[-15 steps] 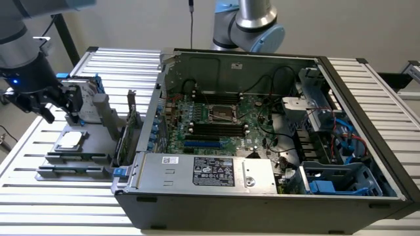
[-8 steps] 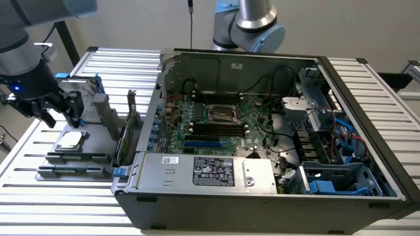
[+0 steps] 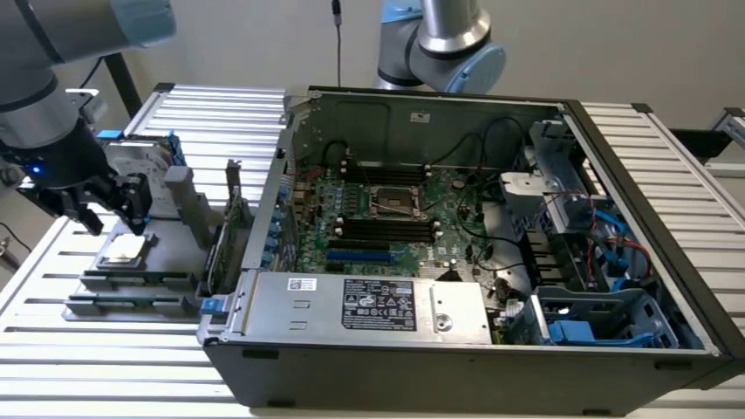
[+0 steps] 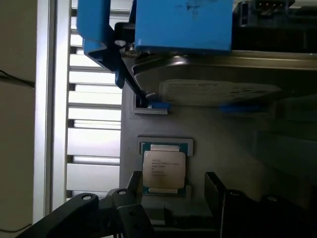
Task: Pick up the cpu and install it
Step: 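Pick up the cpu and move it towards the insertion slot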
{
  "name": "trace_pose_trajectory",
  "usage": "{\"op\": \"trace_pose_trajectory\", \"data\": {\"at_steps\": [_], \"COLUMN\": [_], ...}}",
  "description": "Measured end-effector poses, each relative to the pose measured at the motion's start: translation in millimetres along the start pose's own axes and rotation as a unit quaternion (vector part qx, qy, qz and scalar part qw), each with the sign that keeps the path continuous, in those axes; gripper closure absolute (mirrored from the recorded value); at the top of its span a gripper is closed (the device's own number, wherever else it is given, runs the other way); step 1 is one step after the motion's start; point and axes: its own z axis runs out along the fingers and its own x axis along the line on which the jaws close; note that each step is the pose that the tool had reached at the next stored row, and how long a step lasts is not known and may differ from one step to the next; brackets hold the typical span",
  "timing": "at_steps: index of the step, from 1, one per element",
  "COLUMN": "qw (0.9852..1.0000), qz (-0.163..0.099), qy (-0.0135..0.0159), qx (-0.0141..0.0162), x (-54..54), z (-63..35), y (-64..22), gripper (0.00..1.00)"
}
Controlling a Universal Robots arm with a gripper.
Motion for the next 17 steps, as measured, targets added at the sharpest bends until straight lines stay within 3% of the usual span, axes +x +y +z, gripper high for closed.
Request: {"op": "trace_pose_trajectory", "data": {"at_steps": [7, 10, 13, 17], "qw": [1.0, 1.0, 0.9999, 0.9999], "qz": [0.005, 0.006, 0.006, 0.006], "qy": [0.0014, 0.004, 0.0095, 0.0096], "qx": [0.0, 0.0, -0.0001, -0.0002], "x": [0.9, 2.3, 2.4, 2.2], "z": [12.3, 16.4, 17.8, 18.4], "y": [-1.1, -1.8, -2.0, -2.0], "gripper": [0.38, 0.38, 0.38, 0.38]}}
